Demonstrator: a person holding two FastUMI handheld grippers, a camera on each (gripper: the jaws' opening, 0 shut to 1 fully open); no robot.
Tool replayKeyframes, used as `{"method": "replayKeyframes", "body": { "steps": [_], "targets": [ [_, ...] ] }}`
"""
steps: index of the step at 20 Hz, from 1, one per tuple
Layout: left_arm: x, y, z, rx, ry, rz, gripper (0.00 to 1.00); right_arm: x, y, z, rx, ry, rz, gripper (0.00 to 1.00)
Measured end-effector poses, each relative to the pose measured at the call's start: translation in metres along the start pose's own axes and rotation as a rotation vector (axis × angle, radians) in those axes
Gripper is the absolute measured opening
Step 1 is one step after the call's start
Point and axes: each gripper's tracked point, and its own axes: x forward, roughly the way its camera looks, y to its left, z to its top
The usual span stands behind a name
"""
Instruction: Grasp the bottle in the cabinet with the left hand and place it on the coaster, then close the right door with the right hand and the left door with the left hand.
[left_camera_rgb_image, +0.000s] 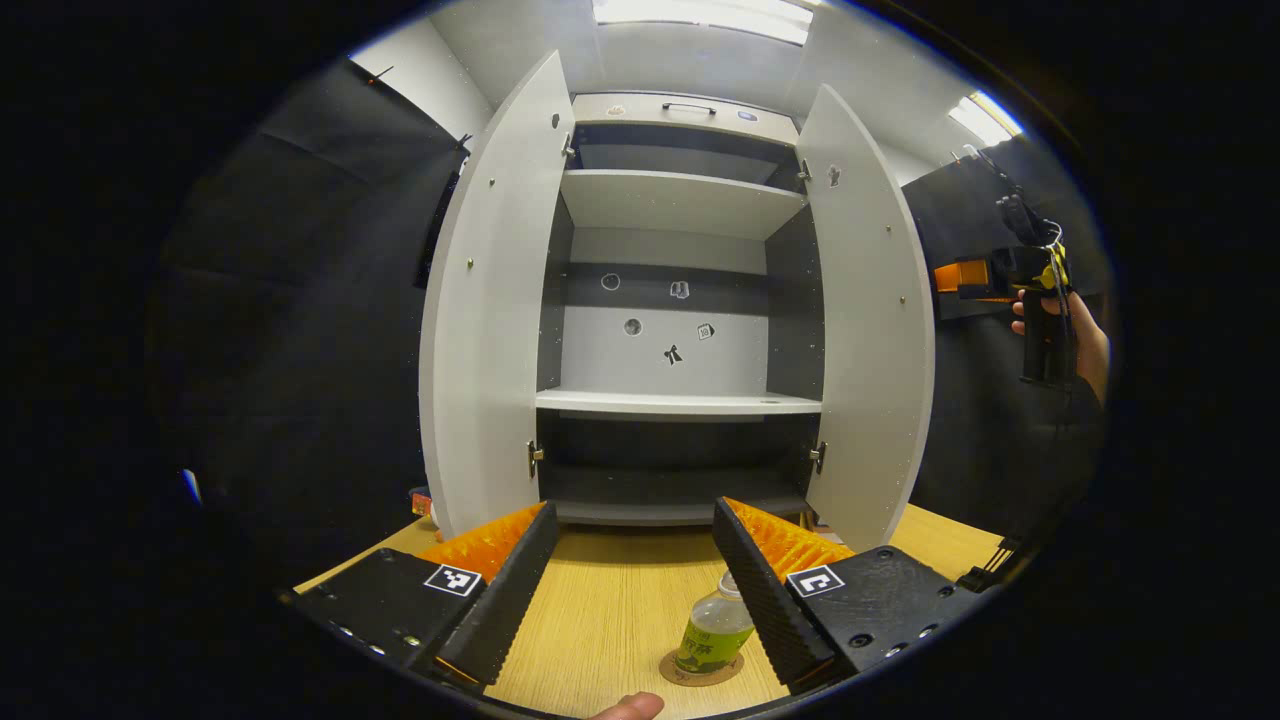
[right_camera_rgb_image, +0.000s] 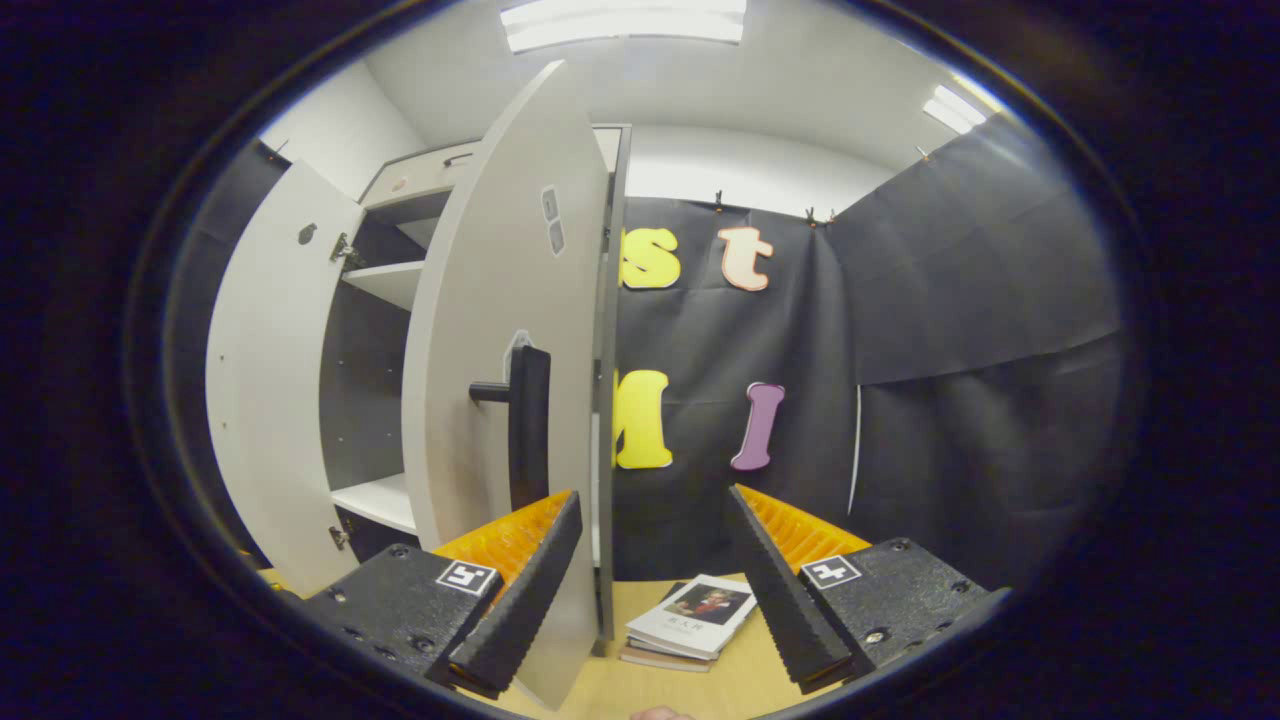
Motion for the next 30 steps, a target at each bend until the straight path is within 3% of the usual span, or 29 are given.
{"method": "replayKeyframes", "body": {
  "steps": [6, 7, 8, 10, 13, 15, 16, 19, 25, 26, 27, 30],
  "targets": [
    [-0.008, 0.017, -0.001, -0.012, 0.006, 0.039, 0.95, 0.021, 0.07, -0.004, 0.021, 0.005, 0.167, 0.95],
    [-0.01, 0.02, -0.001, -0.01, 0.007, 0.048, 0.9, 0.026, 0.08, -0.005, 0.026, 0.011, 0.195, 0.96],
    [-0.012, 0.024, -0.001, -0.006, 0.009, 0.057, 0.95, 0.032, 0.089, -0.007, 0.036, 0.018, 0.215, 0.91],
    [-0.015, 0.031, -0.001, -0.004, 0.008, 0.076, 0.95, 0.039, 0.105, -0.008, 0.044, 0.028, 0.246, 0.97],
    [-0.018, 0.037, -0.004, -0.004, 0.02, 0.086, 0.95, 0.04, 0.109, -0.003, 0.034, 0.0, 0.239, 0.94],
    [-0.021, 0.039, -0.004, -0.011, 0.017, 0.09, 0.95, 0.033, 0.108, -0.002, 0.028, -0.011, 0.237, 0.98],
    [-0.021, 0.039, -0.004, -0.013, 0.017, 0.089, 0.95, 0.029, 0.105, -0.003, 0.026, -0.011, 0.232, 0.93],
    [-0.018, 0.037, -0.002, -0.005, 0.017, 0.074, 0.95, 0.011, 0.099, -0.011, 0.016, 0.001, 0.213, 0.98],
    [-0.006, 0.017, 0.016, -0.014, -0.025, 0.011, 0.95, -0.049, 0.098, -0.061, 0.034, -0.001, 0.165, 0.98],
    [-0.004, 0.013, 0.018, -0.011, -0.032, 0.002, 0.95, -0.061, 0.101, -0.067, 0.046, -0.021, 0.178, 0.94],
    [-0.002, 0.011, 0.02, -0.006, -0.038, -0.004, 0.95, -0.071, 0.102, -0.073, 0.051, -0.038, 0.18, 0.98],
    [-0.003, 0.006, 0.02, -0.017, -0.036, -0.02, 0.95, -0.098, 0.098, -0.111, 0.015, -0.016, 0.157, 0.98]
  ]
}}
